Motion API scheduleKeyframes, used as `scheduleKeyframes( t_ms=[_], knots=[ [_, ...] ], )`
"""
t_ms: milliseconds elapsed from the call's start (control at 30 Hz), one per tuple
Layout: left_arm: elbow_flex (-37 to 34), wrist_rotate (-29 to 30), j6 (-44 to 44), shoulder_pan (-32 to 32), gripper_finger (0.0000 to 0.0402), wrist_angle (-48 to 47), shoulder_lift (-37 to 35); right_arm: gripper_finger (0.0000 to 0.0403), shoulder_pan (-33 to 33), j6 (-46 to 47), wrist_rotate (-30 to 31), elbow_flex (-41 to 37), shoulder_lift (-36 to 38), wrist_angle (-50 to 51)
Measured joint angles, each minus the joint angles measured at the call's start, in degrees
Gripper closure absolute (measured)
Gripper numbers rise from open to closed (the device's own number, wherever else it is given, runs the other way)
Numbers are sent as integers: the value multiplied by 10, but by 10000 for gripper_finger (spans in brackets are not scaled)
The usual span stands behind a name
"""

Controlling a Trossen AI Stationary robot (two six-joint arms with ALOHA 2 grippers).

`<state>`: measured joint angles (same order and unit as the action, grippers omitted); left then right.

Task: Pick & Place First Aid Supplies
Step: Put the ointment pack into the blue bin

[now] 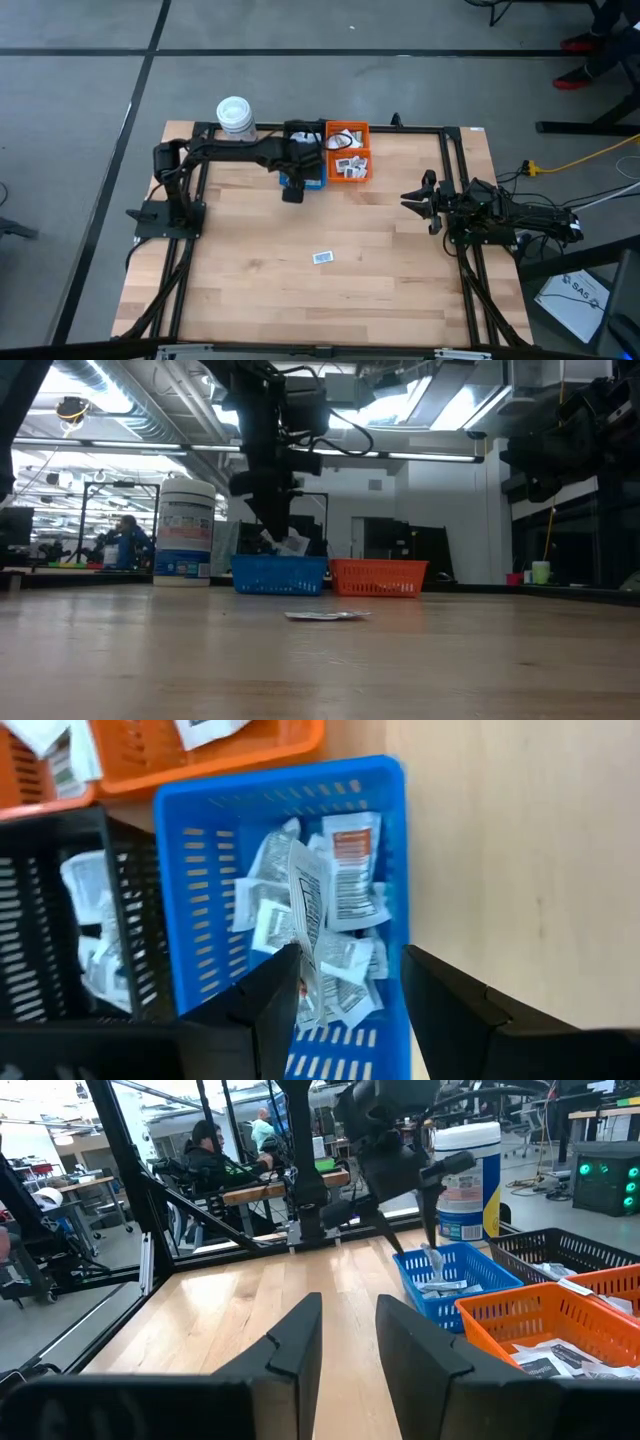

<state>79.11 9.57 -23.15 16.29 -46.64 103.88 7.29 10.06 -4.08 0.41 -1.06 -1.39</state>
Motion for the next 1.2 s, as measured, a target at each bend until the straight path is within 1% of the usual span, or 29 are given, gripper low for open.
scheduleKeyframes(
  t_ms=[100,233,367,500,700,867,1033,1200],
  knots=[
    [0,11,8,10,233,0,0,303,0,0,0,0,0,0],
    [0,7,69,37,233,-2,0,303,0,0,0,0,0,0],
    [0,-18,125,68,233,-3,0,303,0,0,0,0,0,0],
    [0,-43,143,87,233,-3,0,303,0,0,0,0,0,0],
    [0,-46,191,110,233,-25,0,303,0,0,0,0,0,0],
    [0,-26,169,112,233,-49,11,303,0,0,0,0,0,0],
    [0,26,115,112,233,-53,32,303,0,0,0,0,0,0],
    [0,87,60,103,233,-26,38,303,0,0,0,0,0,0]
  ],
)
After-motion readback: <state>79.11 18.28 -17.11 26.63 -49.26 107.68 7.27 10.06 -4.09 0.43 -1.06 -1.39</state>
